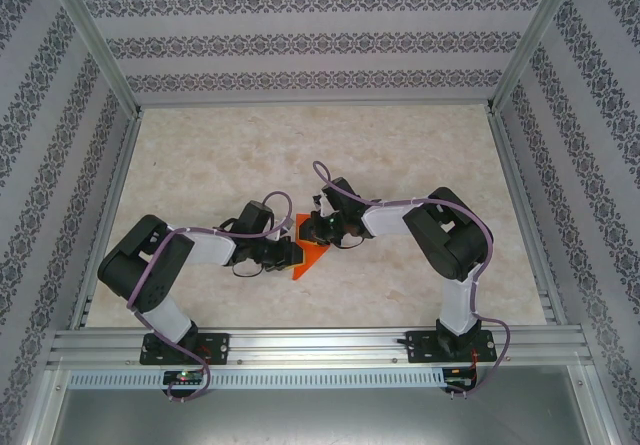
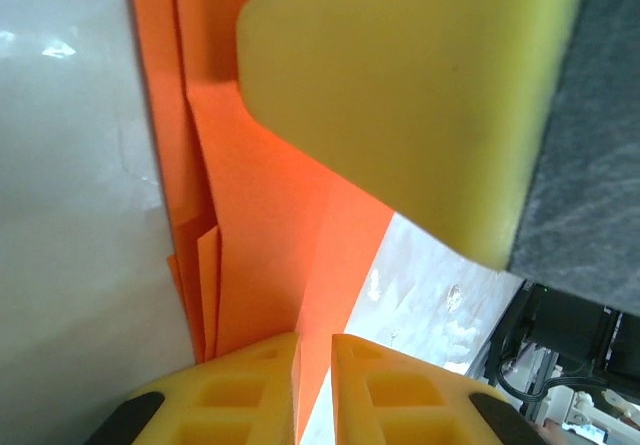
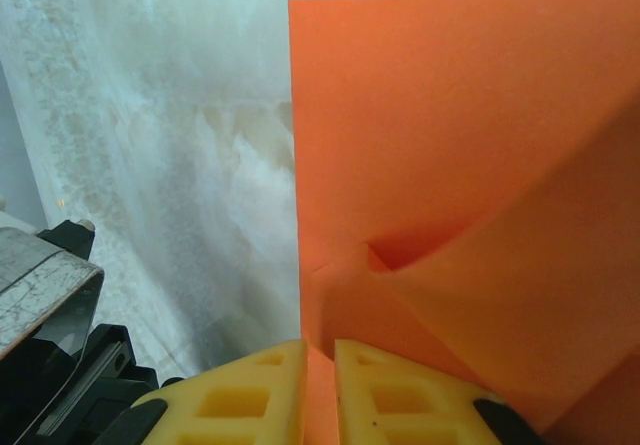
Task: Fold a paper plane with a square sheet of paper (pick it up from the middle)
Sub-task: Fourth fold the wing at the center of the table.
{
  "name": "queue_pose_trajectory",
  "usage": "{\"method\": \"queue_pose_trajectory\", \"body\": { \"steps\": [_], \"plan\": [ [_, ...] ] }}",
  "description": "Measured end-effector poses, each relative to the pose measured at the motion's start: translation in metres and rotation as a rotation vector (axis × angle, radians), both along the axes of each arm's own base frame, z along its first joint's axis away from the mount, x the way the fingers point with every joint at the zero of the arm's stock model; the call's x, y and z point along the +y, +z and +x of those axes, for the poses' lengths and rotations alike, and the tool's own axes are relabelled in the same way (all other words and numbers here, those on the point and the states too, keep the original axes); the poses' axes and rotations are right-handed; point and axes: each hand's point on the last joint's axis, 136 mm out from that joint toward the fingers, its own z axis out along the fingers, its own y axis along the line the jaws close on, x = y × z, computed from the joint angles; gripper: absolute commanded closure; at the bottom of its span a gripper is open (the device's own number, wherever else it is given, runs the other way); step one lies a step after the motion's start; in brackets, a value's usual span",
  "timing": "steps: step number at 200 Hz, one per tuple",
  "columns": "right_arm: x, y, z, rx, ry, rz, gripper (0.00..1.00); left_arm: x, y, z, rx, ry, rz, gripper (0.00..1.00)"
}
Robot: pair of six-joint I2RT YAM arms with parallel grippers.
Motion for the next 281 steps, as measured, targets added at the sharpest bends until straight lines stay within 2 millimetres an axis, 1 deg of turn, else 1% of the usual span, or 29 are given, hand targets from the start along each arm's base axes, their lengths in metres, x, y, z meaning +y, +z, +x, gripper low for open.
{"method": "queue_pose_trajectory", "body": {
  "steps": [48,72,94,112,194,281],
  "plan": [
    [0.0,0.0,0.0,0.0,0.0,0.0,0.84,0.001,0.0,-0.001,-0.011,-0.009,-0.001,0.84],
    [0.0,0.0,0.0,0.0,0.0,-0.001,0.84,0.0,-0.001,-0.003,-0.027,-0.035,0.039,0.85],
    [0.0,0.0,0.0,0.0,0.0,-0.001,0.84,-0.004,-0.003,-0.013,-0.023,-0.082,0.081,0.89],
    [0.0,0.0,0.0,0.0,0.0,-0.001,0.84,-0.006,-0.005,-0.02,-0.019,-0.113,0.108,0.9],
    [0.001,-0.001,-0.004,0.006,0.008,-0.004,0.84,-0.009,-0.006,-0.032,-0.051,-0.157,0.167,0.9],
    [0.003,-0.001,-0.008,0.018,0.021,-0.003,0.84,-0.01,-0.006,-0.045,-0.073,-0.186,0.161,0.88]
  ]
}}
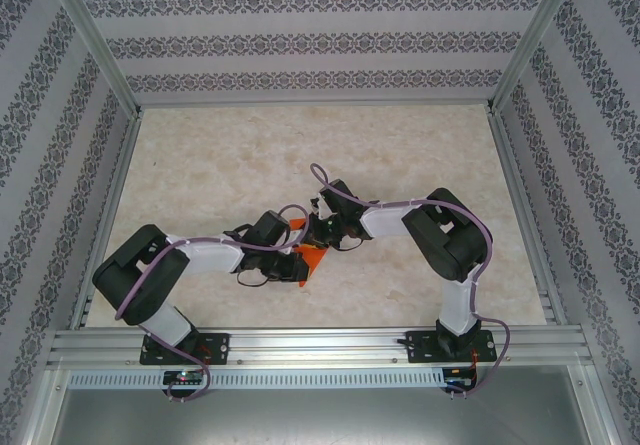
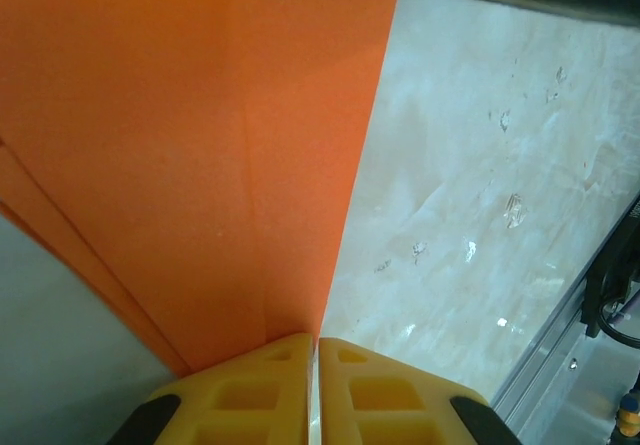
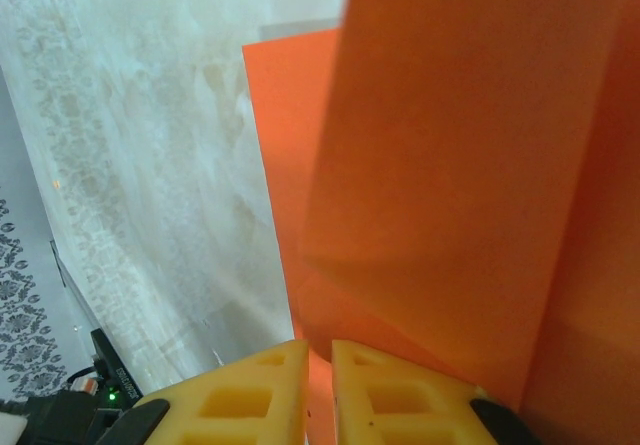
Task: Fold a paper plane with a square sheet of paper (pick it up from the middle)
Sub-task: Fourth fold the wing at the center of the table.
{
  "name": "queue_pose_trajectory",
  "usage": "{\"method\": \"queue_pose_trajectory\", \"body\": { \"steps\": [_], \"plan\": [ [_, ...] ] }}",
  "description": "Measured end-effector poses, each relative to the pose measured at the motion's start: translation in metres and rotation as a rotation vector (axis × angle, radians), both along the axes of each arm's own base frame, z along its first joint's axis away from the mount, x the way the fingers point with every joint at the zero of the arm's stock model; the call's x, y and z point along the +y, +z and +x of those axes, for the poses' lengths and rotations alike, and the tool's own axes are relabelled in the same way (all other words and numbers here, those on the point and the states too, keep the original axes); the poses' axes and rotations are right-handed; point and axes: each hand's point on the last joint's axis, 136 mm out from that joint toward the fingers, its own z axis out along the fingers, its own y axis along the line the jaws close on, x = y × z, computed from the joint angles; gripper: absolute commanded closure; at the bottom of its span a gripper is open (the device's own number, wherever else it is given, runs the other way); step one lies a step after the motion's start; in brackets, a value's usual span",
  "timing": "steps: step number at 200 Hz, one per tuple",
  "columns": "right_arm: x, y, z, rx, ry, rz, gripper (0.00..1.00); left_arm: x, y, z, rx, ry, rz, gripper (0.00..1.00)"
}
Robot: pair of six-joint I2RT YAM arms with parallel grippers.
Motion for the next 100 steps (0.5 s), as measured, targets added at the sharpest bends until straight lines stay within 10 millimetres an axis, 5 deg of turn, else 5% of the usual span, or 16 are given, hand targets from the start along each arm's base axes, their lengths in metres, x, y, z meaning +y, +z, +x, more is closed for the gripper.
{"method": "queue_pose_trajectory", "body": {
  "steps": [100],
  "plan": [
    [0.0,0.0,0.0,-0.006,0.007,-0.001,0.85,0.017,0.012,-0.046,0.068,-0.053,0.047,0.91]
  ]
}}
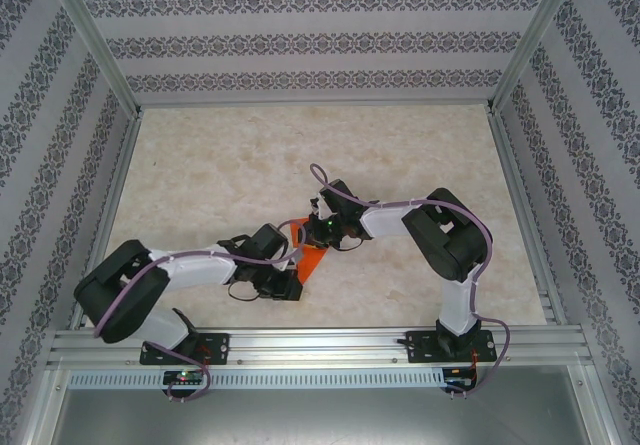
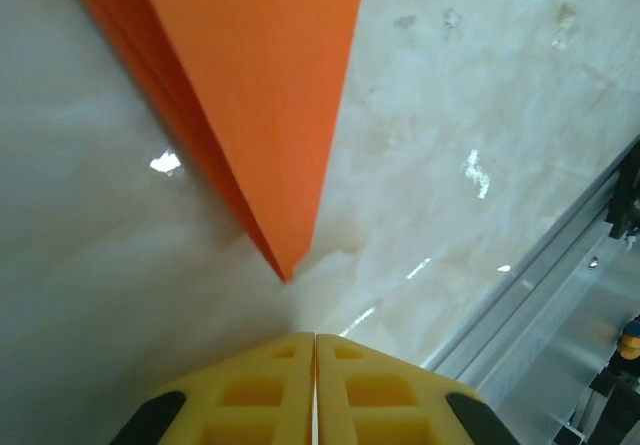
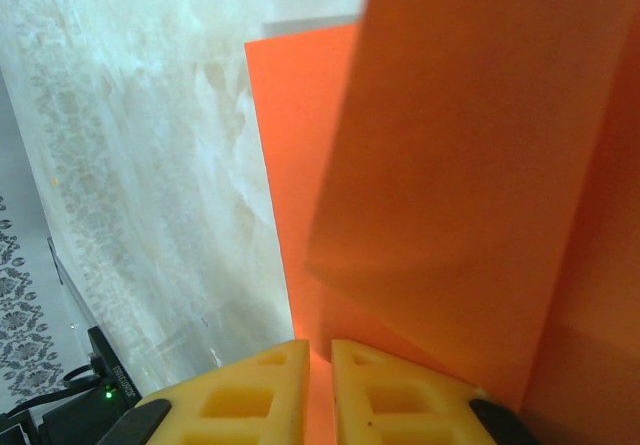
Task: Fold a paper plane with a square sheet of paper (pick it up from the middle)
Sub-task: Fourth fold the wing at the center of the table.
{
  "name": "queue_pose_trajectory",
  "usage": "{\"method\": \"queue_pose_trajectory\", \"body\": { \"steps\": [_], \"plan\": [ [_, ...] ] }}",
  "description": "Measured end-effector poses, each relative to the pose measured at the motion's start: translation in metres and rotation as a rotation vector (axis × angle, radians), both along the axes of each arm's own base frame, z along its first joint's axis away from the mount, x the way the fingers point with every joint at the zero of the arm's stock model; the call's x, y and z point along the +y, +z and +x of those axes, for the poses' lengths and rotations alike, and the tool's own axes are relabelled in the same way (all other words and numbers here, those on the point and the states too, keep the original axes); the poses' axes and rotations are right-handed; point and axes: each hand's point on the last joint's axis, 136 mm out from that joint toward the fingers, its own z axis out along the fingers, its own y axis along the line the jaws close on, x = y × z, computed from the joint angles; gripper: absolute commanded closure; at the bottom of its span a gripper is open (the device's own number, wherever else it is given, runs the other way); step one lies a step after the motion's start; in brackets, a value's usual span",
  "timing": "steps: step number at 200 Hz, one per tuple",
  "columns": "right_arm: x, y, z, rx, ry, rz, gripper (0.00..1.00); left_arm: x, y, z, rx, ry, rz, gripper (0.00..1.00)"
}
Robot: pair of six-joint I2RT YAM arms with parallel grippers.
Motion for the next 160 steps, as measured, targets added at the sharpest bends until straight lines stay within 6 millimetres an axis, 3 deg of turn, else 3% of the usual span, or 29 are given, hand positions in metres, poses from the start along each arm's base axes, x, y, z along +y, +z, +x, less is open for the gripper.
{"method": "queue_pose_trajectory", "body": {
  "steps": [33,49,78,160],
  "plan": [
    [0.001,0.0,-0.001,-0.002,0.003,0.001,0.85,0.011,0.038,0.03,-0.138,0.126,-0.042,0.91],
    [0.001,0.0,-0.001,0.002,-0.002,0.002,0.85,0.02,0.046,0.048,-0.182,0.22,-0.031,0.91],
    [0.001,0.0,-0.001,0.003,-0.008,0.006,0.85,0.025,0.048,0.067,-0.203,0.33,-0.02,0.91],
    [0.002,0.0,-0.001,0.002,-0.011,0.012,0.85,-0.005,0.029,0.087,-0.146,0.341,-0.077,0.9]
  ]
}}
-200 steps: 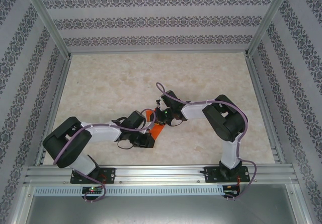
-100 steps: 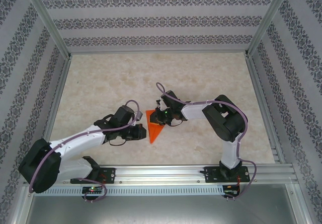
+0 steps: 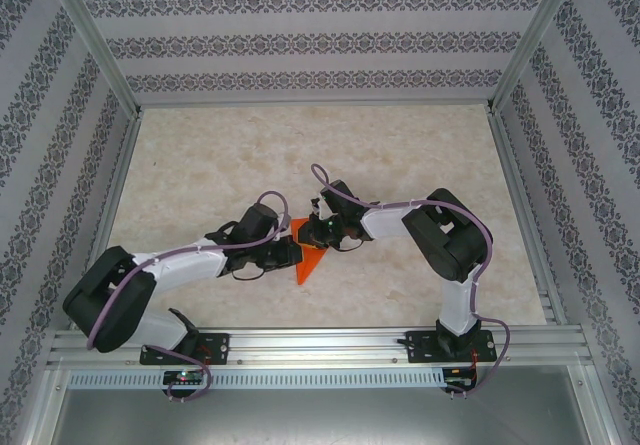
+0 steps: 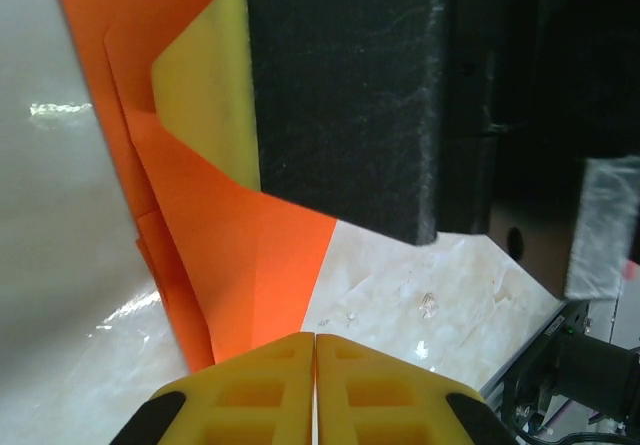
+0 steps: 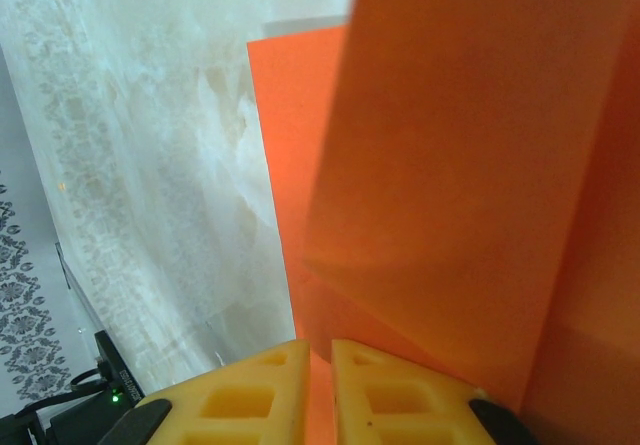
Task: Fold a paper plane with a square sheet of paper (pick it up from the middle)
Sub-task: Fourth fold the wing at the center of the table.
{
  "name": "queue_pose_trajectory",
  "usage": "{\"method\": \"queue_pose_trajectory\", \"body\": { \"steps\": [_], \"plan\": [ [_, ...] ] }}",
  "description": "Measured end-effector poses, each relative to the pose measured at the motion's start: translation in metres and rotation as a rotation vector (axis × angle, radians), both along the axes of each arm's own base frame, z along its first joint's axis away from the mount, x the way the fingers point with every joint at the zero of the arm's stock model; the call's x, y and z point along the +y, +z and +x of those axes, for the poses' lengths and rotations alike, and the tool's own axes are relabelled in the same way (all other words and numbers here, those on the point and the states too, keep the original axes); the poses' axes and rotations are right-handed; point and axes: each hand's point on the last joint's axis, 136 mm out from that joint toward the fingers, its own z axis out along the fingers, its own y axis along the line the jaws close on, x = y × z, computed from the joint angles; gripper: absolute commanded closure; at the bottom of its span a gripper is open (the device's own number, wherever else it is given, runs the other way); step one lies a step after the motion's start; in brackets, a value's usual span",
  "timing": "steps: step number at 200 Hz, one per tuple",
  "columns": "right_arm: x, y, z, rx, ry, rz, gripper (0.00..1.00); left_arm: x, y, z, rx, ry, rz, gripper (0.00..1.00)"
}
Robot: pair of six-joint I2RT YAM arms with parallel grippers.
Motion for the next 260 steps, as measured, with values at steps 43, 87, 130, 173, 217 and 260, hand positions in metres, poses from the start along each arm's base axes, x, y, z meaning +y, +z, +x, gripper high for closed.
{"method": "queue_pose_trajectory", "body": {
  "steps": [43,87,130,173,217,260],
  "plan": [
    [0.0,0.0,0.0,0.002,-0.002,0.001,0.85,-0.009,-0.013,-0.001,0.029,-0.015,0.01,0.9],
    [0.001,0.001,-0.001,0.003,0.0,0.011,0.85,-0.012,-0.023,0.002,0.034,-0.01,0.06,0.96],
    [0.002,0.004,0.0,-0.001,-0.011,0.031,0.83,-0.002,-0.042,-0.002,0.06,0.01,0.131,1.0],
    [-0.016,0.015,0.008,-0.016,-0.063,-0.004,0.82,0.0,-0.042,-0.003,0.034,0.016,0.143,1.0],
    [-0.03,0.05,0.022,-0.107,-0.093,0.015,0.91,0.003,-0.041,-0.005,0.019,0.014,0.144,1.0],
    [-0.014,0.043,0.001,-0.089,-0.031,0.009,0.91,0.004,-0.041,-0.005,-0.004,-0.013,0.151,1.0]
  ]
}}
